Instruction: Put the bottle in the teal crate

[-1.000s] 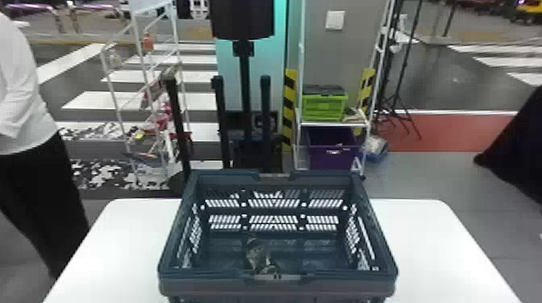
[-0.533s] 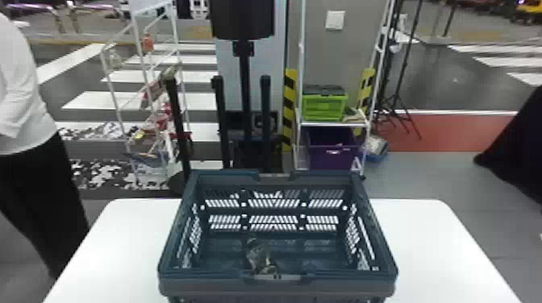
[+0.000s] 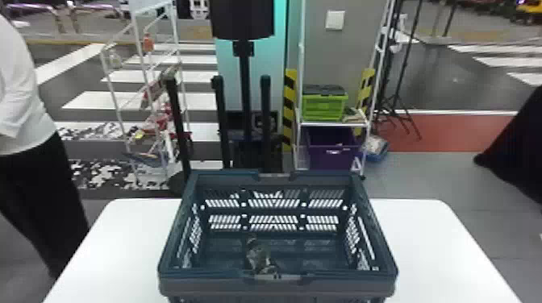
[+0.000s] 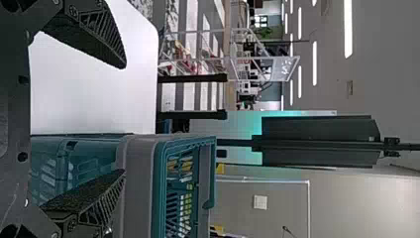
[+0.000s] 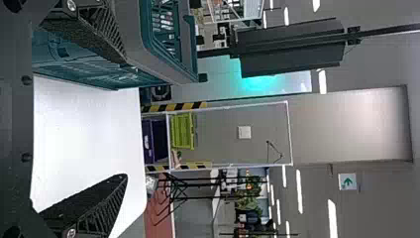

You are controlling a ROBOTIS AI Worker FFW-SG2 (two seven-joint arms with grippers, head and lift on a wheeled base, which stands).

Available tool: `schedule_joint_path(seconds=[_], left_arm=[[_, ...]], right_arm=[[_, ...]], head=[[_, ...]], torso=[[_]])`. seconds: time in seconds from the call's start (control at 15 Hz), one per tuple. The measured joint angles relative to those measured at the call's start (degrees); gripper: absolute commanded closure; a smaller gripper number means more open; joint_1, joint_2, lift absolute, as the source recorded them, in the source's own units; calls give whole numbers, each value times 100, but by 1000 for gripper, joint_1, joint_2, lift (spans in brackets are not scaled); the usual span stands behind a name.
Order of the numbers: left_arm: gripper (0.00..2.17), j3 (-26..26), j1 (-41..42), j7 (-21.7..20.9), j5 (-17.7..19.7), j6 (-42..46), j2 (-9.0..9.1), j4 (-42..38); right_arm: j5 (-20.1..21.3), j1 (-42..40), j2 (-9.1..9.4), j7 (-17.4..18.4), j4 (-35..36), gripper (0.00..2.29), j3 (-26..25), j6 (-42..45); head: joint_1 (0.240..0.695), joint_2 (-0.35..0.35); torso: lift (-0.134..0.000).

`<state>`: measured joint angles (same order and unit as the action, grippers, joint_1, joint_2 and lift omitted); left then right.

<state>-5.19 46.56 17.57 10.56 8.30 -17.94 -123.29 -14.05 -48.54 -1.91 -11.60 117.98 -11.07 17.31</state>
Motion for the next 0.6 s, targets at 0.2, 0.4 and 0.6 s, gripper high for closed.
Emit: schedule_joint_path(seconds=[0.2, 0.4, 0.6], left_arm=[[137, -2, -60, 0, 18, 0, 0, 43], [137, -8, -98, 0, 34, 0, 1, 95], [134, -8, -104, -3, 42, 0, 0, 122]], right_arm=[[5, -16, 36, 0, -4, 66, -25, 5], [26, -48, 47, 0, 36, 66, -39, 28], [65, -30, 94, 0, 51, 66, -27, 29]], head=[[499, 0], [499, 0], [499, 0]], torso=[[0], [0], [0]])
